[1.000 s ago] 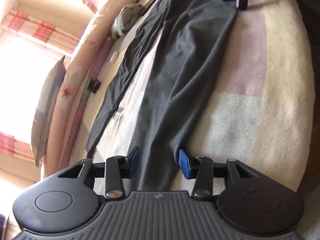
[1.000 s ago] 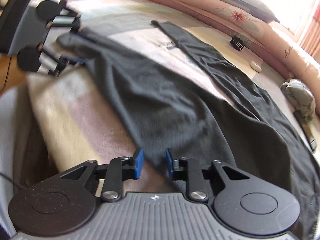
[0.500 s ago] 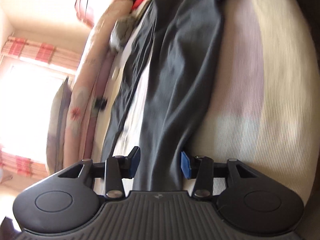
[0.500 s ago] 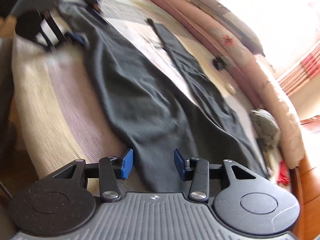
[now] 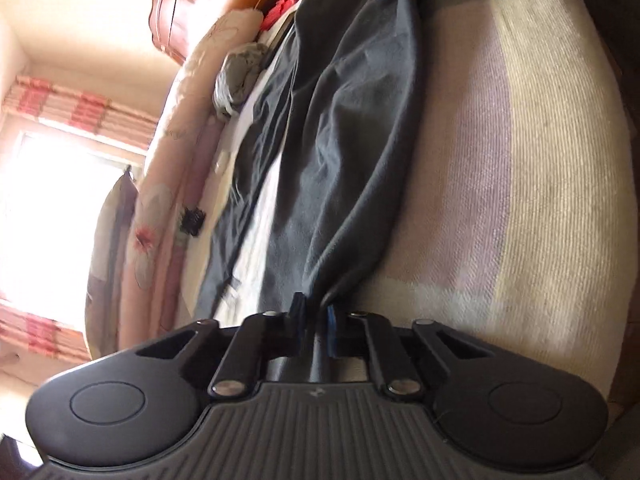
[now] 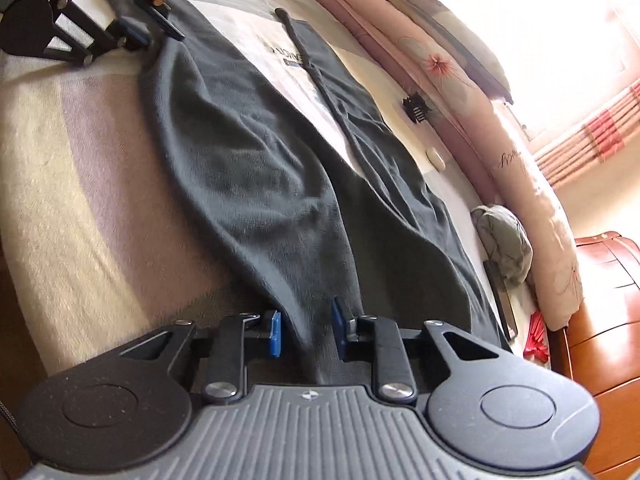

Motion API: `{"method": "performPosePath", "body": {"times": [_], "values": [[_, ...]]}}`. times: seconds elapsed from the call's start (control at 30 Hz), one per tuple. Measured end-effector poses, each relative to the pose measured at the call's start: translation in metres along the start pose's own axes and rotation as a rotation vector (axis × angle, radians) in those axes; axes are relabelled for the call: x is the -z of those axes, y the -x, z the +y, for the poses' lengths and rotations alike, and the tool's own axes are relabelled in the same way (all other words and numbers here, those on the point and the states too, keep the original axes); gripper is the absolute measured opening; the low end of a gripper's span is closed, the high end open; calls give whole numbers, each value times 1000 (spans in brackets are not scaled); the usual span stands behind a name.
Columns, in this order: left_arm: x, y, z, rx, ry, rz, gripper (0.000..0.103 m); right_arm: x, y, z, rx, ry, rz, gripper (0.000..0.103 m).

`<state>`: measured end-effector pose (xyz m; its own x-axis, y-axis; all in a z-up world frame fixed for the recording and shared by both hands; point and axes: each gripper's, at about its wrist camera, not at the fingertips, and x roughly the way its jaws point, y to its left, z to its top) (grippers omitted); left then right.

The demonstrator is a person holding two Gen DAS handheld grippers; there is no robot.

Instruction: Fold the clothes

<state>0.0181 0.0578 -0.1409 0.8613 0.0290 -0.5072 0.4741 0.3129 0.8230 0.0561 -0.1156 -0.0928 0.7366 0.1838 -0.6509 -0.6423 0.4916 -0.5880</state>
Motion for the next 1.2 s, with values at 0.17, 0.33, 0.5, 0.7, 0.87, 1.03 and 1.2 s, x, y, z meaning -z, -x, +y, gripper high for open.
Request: {"method": "performPosePath", "body": {"times": [0.17, 0.33, 0.5, 0.7, 0.87, 1.03, 1.2], "values": [[-3, 14, 21, 81, 136, 17, 3, 2, 10, -9, -66, -38, -1, 4], [-2, 36, 47, 206, 235, 25, 3, 5, 29, -22, -167, -56, 2, 3], [4, 38, 44, 330, 273, 71, 8, 13, 30, -21, -276, -75, 37, 5], [26, 51, 59, 400, 468, 118, 15, 18, 32, -28, -327, -169, 31, 14], [80, 62, 107, 368, 862, 178, 33, 34, 45, -51, -385, -352, -7, 24], [176, 50, 137, 311, 1462, 299, 41, 54, 55, -67, -403, -552, -28, 36], [246, 35, 127, 295, 1853, 308, 41, 68, 66, -75, -408, -682, -47, 48]]}}
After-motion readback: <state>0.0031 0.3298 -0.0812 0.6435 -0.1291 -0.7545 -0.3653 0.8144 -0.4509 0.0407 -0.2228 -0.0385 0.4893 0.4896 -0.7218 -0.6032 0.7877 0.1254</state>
